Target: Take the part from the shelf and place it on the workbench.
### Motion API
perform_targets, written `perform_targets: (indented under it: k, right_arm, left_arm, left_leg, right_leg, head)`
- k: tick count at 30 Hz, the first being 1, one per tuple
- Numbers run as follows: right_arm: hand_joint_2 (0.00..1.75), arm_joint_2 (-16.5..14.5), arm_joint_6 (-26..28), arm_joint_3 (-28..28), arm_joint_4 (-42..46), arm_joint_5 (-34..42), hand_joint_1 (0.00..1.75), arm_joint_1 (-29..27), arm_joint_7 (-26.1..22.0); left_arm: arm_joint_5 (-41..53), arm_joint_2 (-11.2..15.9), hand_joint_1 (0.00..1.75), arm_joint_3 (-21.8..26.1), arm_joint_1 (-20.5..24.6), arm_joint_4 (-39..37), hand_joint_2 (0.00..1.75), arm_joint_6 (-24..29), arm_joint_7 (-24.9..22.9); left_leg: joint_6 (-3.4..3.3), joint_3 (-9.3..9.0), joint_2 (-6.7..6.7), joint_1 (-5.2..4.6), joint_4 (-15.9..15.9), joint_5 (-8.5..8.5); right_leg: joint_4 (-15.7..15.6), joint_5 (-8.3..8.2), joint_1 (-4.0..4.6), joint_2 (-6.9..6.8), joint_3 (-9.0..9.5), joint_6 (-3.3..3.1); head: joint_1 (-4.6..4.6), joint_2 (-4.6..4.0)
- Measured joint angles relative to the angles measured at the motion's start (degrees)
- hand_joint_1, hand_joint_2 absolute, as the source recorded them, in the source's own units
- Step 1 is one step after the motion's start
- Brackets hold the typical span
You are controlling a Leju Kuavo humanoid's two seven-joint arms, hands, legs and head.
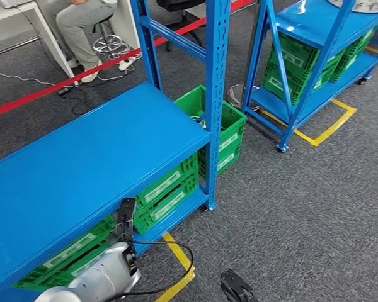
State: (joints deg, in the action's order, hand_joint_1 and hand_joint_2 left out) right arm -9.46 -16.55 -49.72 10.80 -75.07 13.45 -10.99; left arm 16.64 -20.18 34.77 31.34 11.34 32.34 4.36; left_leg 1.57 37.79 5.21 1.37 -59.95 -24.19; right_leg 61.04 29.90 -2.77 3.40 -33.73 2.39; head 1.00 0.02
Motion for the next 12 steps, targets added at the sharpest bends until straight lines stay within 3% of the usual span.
perform_targets:
  k: [1, 3, 5, 6, 7, 8, 10, 12]
  right_arm:
    - [0.00, -0.15, -0.05, 0.22, 0.00, -0.07, 0.00, 0.21, -0.02]
    - [0.00, -0.29, -0.21, 0.57, 0.00, -0.32, 0.00, 0.50, -0.06]
    - [0.00, -0.29, -0.40, 1.04, 0.00, -0.68, 0.00, 0.69, 0.04]
    - [0.00, -0.33, -0.52, 1.32, 0.00, -0.86, 0.00, 0.87, 0.19]
    - [0.00, -0.41, -0.64, 1.57, 0.00, -1.01, 0.00, 1.12, 0.33]
    - [0.00, -0.59, -0.75, 1.80, -0.01, -1.14, 0.00, 1.41, 0.46]
    - [0.00, -1.16, -0.88, 2.24, -0.02, -1.31, 0.00, 1.81, 0.59]
    - [0.00, -1.56, -0.91, 2.57, -0.04, -1.38, 0.00, 1.95, 0.64]
  left_arm:
    - [-0.05, 0.13, 0.00, 0.15, 0.08, 0.00, 0.00, 0.01, -0.05]
    - [-0.25, 0.21, 0.00, 0.45, 0.27, 0.00, 0.00, 0.03, -0.08]
    - [-0.47, 0.35, 0.00, 0.72, 0.40, 0.00, 0.00, 0.02, -0.08]
    - [-0.51, 0.48, 0.00, 0.80, 0.44, 0.00, 0.00, 0.00, -0.08]
    - [-0.53, 0.61, 0.00, 0.85, 0.51, 0.00, 0.00, -0.02, -0.08]
    - [-0.53, 0.71, 0.00, 0.87, 0.63, 0.00, 0.00, -0.04, -0.08]
    - [-0.63, 0.78, 0.00, 0.89, 0.91, 0.00, 0.00, -0.05, -0.05]
    - [-0.83, 0.80, 0.00, 0.92, 1.06, 0.00, 0.00, -0.06, 0.06]
  left_leg:
    - [0.09, 0.77, -1.11, -0.03, -1.50, -0.86]
    - [-0.01, 3.81, -3.82, -0.22, -7.90, -4.00]
    - [-0.53, 7.02, -4.75, -0.44, -14.74, -6.51]
    - [-1.01, 7.46, -4.85, -0.70, -15.90, -6.45]
    - [-1.62, 6.77, -4.94, -1.10, -14.83, -5.38]
    - [-2.42, 5.03, -5.47, -1.76, -11.73, -3.59]
    - [-4.29, 0.97, -8.41, -3.47, -4.33, -1.07]
    - [-5.34, -0.90, -10.68, -4.47, -0.64, -0.82]
  right_leg:
    - [0.06, 0.02, 0.18, -0.82, 0.05, -0.42]
    - [0.02, 0.10, 0.81, -2.50, 0.13, -1.08]
    - [0.00, 0.24, 1.57, -4.31, 0.18, -1.52]
    - [0.00, 0.34, 1.90, -5.09, 0.25, -1.75]
    - [-0.02, 0.43, 2.17, -5.75, 0.37, -1.94]
    - [-0.07, 0.52, 2.38, -6.30, 0.56, -2.10]
    - [-0.34, 0.63, 2.72, -7.14, 0.97, -2.27]
    - [-0.64, 0.60, 2.98, -7.70, 1.10, -2.23]
  head:
    - [-0.24, 0.00]
    - [-0.68, 0.00]
    - [-0.74, 0.00]
    - [-0.72, 0.00]
    - [-0.71, 0.00]
    - [-0.71, -0.01]
    - [-0.70, -0.01]
    - [-0.76, 0.00]
